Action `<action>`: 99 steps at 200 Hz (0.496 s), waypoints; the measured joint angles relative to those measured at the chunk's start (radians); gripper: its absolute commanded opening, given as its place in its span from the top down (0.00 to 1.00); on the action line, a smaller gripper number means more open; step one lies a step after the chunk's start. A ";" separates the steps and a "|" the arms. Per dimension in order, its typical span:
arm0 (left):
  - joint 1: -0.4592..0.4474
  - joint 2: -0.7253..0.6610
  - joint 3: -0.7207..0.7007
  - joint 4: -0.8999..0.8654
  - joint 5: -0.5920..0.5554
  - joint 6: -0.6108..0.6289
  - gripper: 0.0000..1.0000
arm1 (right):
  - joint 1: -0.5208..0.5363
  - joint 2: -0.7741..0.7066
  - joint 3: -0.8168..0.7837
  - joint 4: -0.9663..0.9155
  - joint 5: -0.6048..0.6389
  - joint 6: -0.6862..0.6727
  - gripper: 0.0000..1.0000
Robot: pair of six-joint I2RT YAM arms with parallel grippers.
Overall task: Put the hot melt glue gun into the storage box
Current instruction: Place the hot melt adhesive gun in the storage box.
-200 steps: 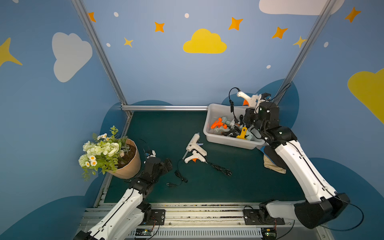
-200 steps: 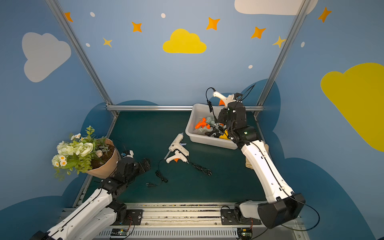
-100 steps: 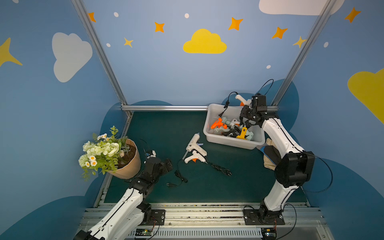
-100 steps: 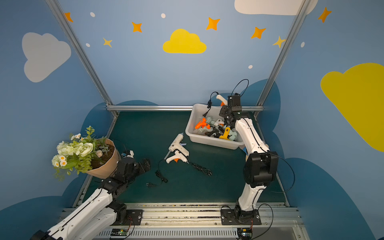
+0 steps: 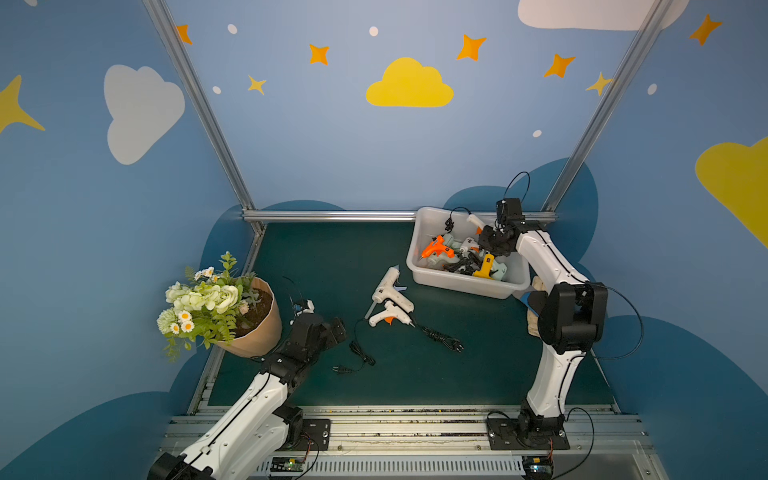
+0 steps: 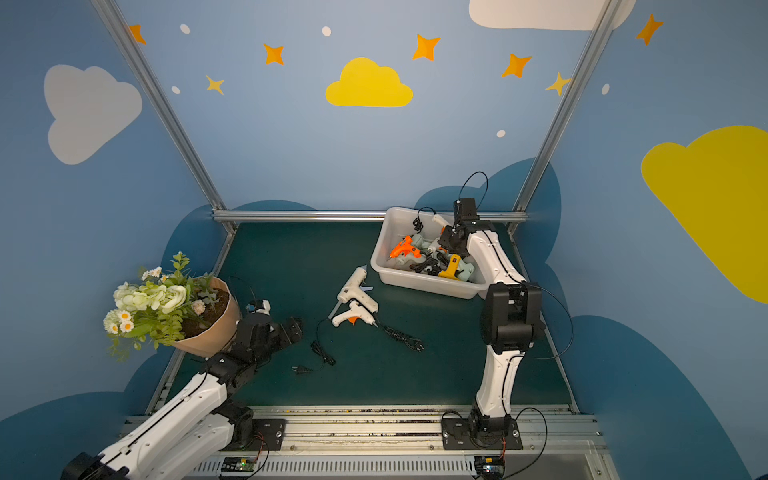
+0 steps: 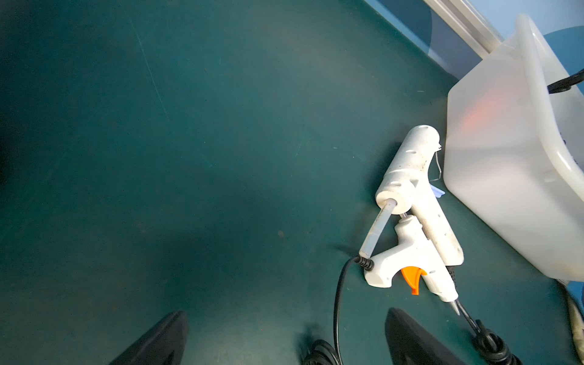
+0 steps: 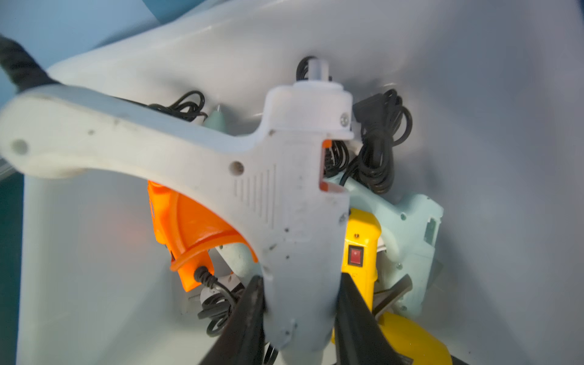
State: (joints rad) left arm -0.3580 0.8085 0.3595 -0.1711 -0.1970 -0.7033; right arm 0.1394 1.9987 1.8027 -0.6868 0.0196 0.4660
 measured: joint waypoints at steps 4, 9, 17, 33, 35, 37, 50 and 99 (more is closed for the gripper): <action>0.000 0.000 0.000 0.000 0.002 0.000 0.00 | 0.000 0.006 0.003 -0.007 -0.007 0.000 1.00; 0.000 -0.001 0.000 0.000 0.003 0.000 0.00 | 0.000 0.012 0.008 -0.017 -0.015 -0.001 1.00; 0.000 -0.003 0.000 0.000 0.003 0.000 0.00 | 0.000 0.025 0.017 -0.029 -0.028 -0.002 1.00; 0.000 -0.005 0.000 0.000 0.004 0.001 0.00 | 0.000 0.055 0.036 -0.053 -0.047 -0.003 1.00; 0.000 -0.005 0.000 0.000 0.005 0.001 0.00 | 0.000 0.058 0.040 -0.057 -0.047 -0.003 1.00; 0.000 -0.005 0.000 0.000 0.005 0.001 0.00 | 0.000 0.062 0.042 -0.060 -0.048 -0.003 1.00; 0.000 -0.005 0.000 0.000 0.007 0.003 0.00 | 0.000 0.090 0.065 -0.090 -0.061 -0.004 0.99; 0.002 0.003 0.002 0.000 0.014 0.005 0.00 | 0.000 0.159 0.133 -0.168 -0.085 -0.031 0.69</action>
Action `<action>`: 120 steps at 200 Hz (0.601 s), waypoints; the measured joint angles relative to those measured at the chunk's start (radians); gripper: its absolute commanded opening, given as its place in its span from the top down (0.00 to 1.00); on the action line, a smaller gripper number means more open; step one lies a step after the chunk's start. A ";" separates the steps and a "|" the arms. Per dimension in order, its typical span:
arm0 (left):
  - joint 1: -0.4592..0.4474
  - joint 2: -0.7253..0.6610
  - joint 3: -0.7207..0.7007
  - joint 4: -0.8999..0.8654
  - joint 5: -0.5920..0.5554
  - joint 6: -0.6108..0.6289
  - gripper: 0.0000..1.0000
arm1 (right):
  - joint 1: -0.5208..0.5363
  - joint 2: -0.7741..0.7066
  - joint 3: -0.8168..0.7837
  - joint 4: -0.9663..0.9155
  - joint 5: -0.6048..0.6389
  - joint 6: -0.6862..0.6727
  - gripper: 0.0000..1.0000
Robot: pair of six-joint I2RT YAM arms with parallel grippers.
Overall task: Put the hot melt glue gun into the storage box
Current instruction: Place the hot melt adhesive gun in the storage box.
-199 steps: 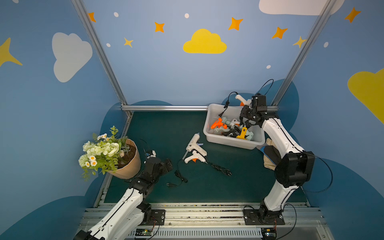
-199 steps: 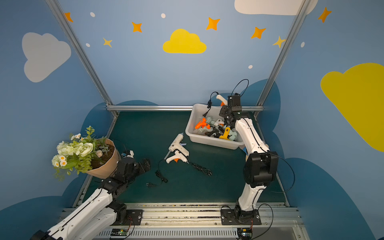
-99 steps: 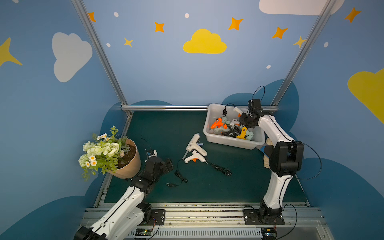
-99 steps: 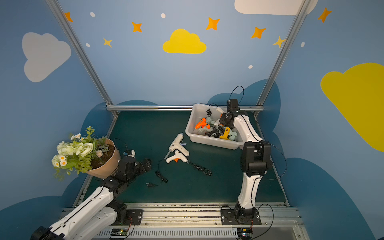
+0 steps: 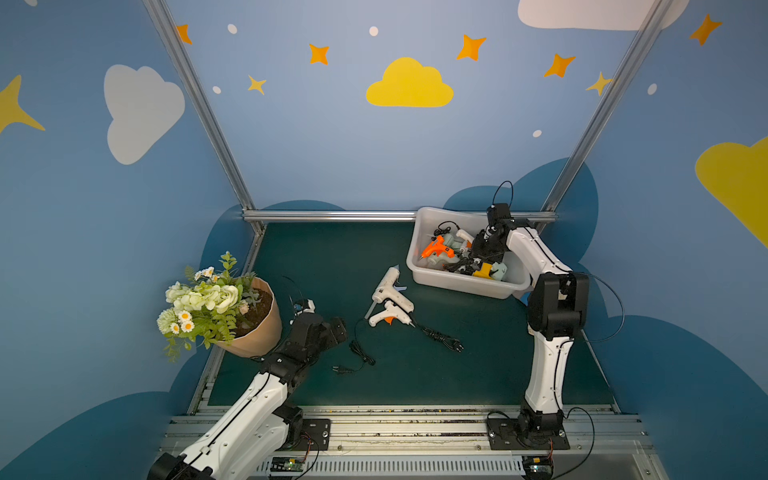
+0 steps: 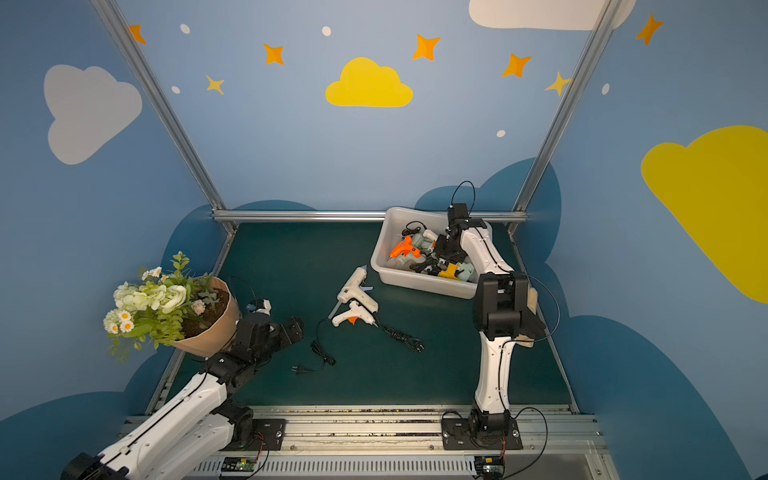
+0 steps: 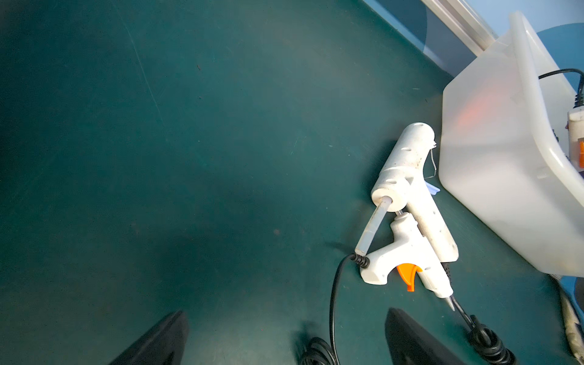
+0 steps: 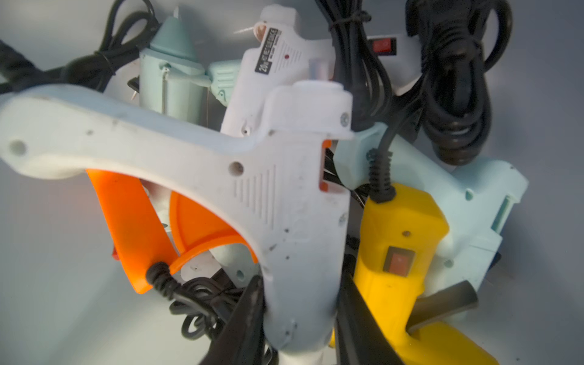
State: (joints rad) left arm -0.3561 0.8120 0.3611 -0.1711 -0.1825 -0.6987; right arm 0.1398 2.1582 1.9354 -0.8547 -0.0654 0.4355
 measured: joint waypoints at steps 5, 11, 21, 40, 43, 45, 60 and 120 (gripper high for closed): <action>0.000 0.001 0.001 0.000 0.000 0.000 0.00 | 0.000 0.001 0.000 -0.004 -0.001 -0.002 0.65; 0.000 0.003 0.002 0.000 0.001 0.000 0.00 | 0.000 0.001 0.001 -0.010 -0.002 -0.006 0.62; 0.001 0.005 0.002 0.000 0.003 0.002 0.00 | 0.000 0.001 0.001 -0.018 -0.003 -0.012 0.56; 0.001 0.006 0.002 -0.001 0.003 0.003 0.00 | 0.000 0.000 0.002 -0.024 -0.003 -0.022 0.48; 0.001 0.006 0.002 -0.001 0.003 0.003 0.00 | 0.000 0.000 0.002 -0.024 -0.002 -0.024 0.47; 0.001 0.006 0.002 -0.001 0.003 0.003 0.00 | 0.000 -0.001 0.002 -0.024 -0.002 -0.024 0.46; 0.001 0.006 0.002 -0.001 0.003 0.003 0.00 | 0.000 -0.010 0.001 -0.027 0.001 -0.029 0.41; 0.001 0.001 0.005 -0.006 0.004 0.008 0.00 | 0.008 -0.174 -0.068 -0.012 0.022 -0.042 0.27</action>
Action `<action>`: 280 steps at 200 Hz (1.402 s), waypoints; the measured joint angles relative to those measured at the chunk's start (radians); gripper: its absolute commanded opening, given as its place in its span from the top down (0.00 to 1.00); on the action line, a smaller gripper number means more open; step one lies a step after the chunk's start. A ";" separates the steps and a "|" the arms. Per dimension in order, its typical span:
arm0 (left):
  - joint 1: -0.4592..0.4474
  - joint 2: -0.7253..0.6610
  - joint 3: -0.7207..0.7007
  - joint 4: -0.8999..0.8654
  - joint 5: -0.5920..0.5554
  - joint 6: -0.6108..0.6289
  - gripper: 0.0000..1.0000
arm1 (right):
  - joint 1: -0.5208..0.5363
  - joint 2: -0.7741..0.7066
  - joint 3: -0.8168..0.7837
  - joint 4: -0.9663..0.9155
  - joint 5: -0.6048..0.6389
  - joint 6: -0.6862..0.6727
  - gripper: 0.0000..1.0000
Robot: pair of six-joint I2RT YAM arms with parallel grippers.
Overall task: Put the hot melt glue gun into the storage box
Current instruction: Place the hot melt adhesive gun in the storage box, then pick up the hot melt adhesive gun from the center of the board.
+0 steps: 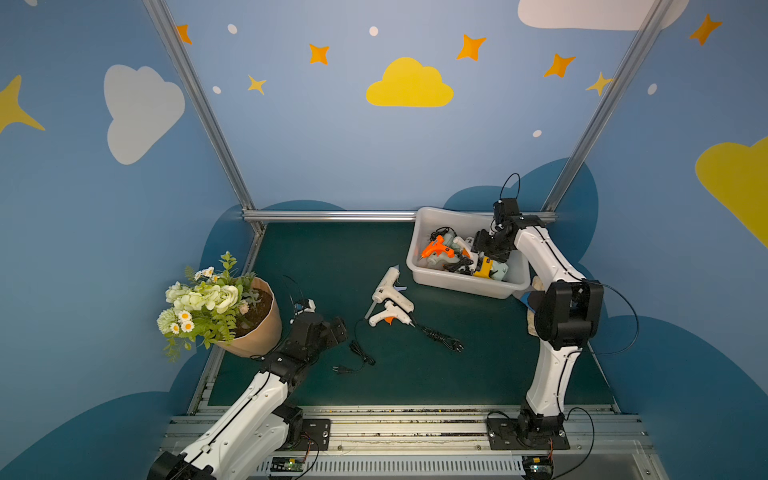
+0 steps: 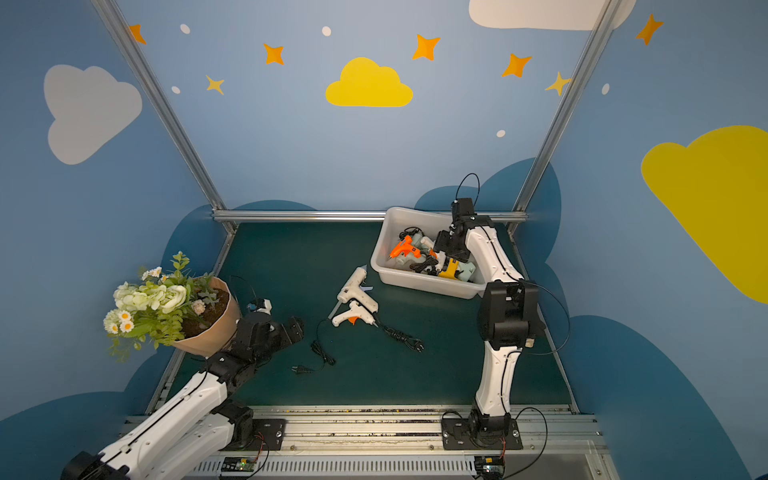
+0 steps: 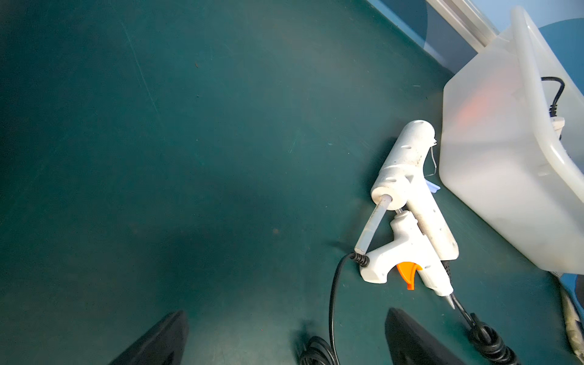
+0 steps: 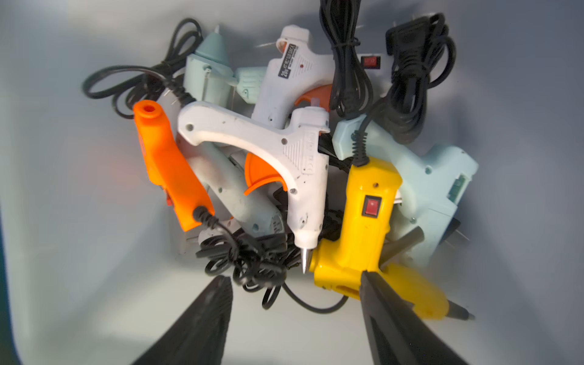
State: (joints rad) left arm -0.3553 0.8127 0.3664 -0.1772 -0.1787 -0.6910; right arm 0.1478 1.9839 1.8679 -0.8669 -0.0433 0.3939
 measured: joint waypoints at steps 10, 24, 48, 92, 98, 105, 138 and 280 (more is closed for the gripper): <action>0.000 -0.005 0.000 -0.002 0.000 0.003 0.00 | 0.003 -0.045 -0.029 0.011 0.005 -0.004 0.24; 0.000 -0.013 0.000 -0.002 0.000 0.007 0.00 | 0.014 -0.123 -0.078 0.031 0.018 -0.007 0.22; 0.000 -0.028 0.000 -0.002 0.000 0.009 0.00 | 0.051 -0.262 -0.175 0.074 0.037 -0.009 0.19; 0.000 -0.056 0.000 -0.004 0.000 0.012 0.00 | 0.165 -0.507 -0.366 0.167 0.081 -0.022 0.16; 0.000 -0.059 0.000 -0.005 0.000 0.013 0.00 | 0.183 -0.539 -0.396 0.179 0.085 -0.027 0.15; 0.000 -0.061 0.000 -0.007 0.000 0.014 0.00 | 0.203 -0.574 -0.428 0.195 0.089 -0.034 0.14; 0.000 -0.063 0.000 -0.010 0.015 0.015 0.00 | 0.296 -0.710 -0.573 0.251 0.102 -0.054 0.02; -0.074 0.084 0.069 -0.052 0.182 0.081 0.00 | 0.559 -0.596 -0.796 0.354 -0.031 -0.040 0.06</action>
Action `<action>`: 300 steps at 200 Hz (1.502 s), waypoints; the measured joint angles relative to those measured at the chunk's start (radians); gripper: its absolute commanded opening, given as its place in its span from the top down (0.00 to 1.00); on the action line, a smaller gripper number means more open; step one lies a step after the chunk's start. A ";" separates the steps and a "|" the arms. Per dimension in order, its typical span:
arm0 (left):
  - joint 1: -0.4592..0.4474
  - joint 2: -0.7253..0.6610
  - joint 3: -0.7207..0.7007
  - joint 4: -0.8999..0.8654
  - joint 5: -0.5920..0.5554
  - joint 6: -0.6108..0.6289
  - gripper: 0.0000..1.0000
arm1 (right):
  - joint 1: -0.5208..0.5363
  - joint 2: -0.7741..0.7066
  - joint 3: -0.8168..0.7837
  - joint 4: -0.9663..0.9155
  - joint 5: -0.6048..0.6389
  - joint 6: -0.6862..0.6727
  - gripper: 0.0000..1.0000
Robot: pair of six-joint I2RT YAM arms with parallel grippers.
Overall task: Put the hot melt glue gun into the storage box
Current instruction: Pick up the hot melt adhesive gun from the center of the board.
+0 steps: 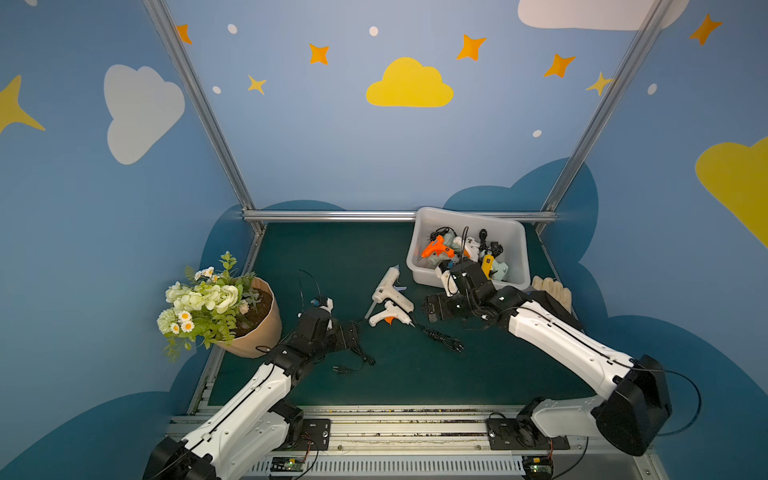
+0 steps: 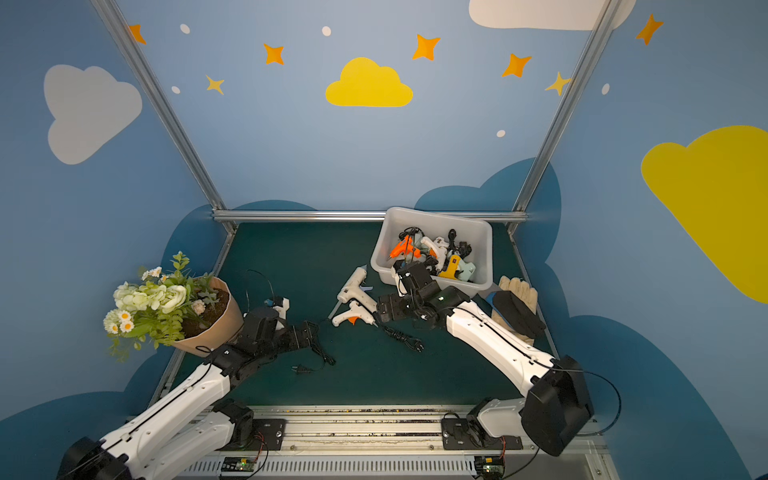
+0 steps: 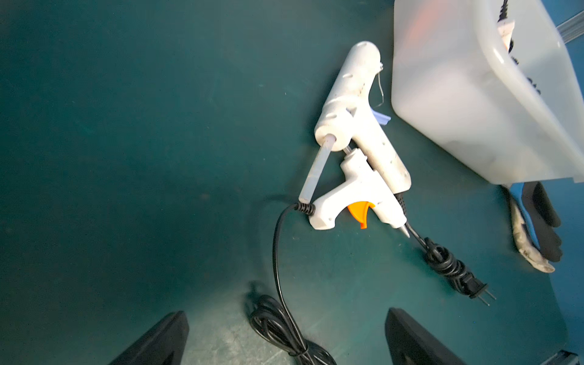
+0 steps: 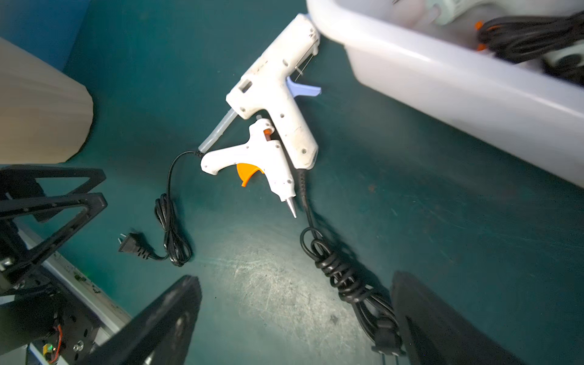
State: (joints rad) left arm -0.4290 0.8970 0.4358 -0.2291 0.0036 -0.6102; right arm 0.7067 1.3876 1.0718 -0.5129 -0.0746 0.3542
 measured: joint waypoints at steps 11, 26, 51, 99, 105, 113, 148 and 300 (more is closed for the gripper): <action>-0.008 0.011 0.000 -0.002 0.000 -0.003 0.00 | 0.009 0.048 0.004 0.008 -0.033 -0.003 0.10; -0.012 0.024 0.000 0.000 0.000 -0.007 0.00 | 0.023 0.124 0.022 0.011 -0.070 -0.024 0.15; -0.013 0.038 0.000 0.003 -0.003 -0.016 0.00 | 0.051 0.244 0.079 0.015 -0.096 -0.056 0.21; -0.013 0.048 0.000 0.003 -0.023 -0.027 0.00 | 0.078 0.429 0.220 0.008 -0.102 -0.115 0.26; -0.013 0.049 0.000 0.003 -0.025 -0.027 0.00 | 0.078 0.445 0.234 0.007 -0.101 -0.121 0.26; -0.013 0.050 -0.001 0.003 -0.026 -0.029 0.00 | 0.078 0.470 0.255 0.002 -0.101 -0.130 0.27; -0.013 0.050 -0.007 0.004 -0.032 -0.039 0.00 | 0.079 0.550 0.329 -0.011 -0.100 -0.157 0.30; -0.015 0.031 -0.031 0.006 -0.048 -0.067 0.00 | 0.107 0.653 0.360 -0.051 -0.130 -0.168 0.36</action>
State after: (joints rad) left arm -0.4438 0.9283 0.4053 -0.2234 -0.0448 -0.6773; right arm 0.8135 2.0411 1.4322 -0.5640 -0.2050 0.1864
